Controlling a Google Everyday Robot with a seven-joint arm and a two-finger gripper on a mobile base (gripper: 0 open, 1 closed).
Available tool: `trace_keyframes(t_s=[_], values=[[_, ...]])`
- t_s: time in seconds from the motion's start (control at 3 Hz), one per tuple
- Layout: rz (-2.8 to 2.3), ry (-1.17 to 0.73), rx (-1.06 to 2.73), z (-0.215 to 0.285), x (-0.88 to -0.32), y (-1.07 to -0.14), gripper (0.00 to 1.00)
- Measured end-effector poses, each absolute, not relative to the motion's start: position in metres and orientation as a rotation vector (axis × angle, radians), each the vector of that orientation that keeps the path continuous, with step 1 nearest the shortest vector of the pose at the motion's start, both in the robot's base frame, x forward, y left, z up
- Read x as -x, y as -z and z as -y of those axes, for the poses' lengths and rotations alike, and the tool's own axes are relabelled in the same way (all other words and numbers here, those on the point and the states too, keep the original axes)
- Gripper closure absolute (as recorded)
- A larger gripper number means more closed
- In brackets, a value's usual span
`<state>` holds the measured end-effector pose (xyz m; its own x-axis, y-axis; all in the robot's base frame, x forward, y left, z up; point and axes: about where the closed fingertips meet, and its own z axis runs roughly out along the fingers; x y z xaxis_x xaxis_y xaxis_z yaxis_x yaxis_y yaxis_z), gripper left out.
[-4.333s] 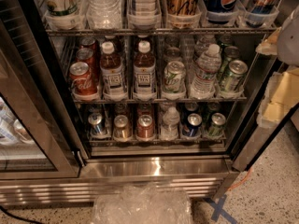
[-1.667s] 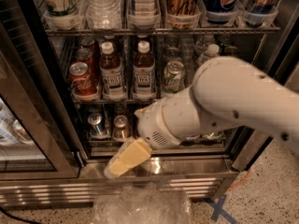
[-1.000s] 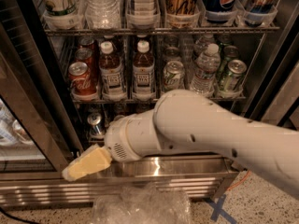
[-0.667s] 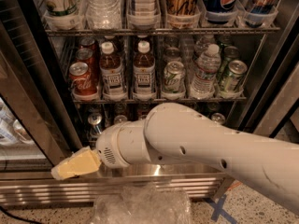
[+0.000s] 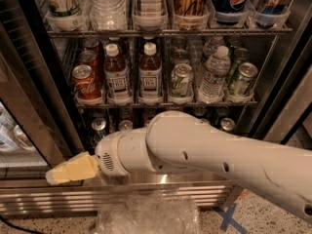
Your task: Pick blue plastic bottle from middle shelf of fridge
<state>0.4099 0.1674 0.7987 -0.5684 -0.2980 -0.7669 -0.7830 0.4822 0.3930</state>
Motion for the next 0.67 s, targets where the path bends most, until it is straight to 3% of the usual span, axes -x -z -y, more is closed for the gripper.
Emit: trace_keyframes(t_s=[0.67], values=[[-2.001,-0.973,0.744,-0.188,-0.438,-0.794,0.0]])
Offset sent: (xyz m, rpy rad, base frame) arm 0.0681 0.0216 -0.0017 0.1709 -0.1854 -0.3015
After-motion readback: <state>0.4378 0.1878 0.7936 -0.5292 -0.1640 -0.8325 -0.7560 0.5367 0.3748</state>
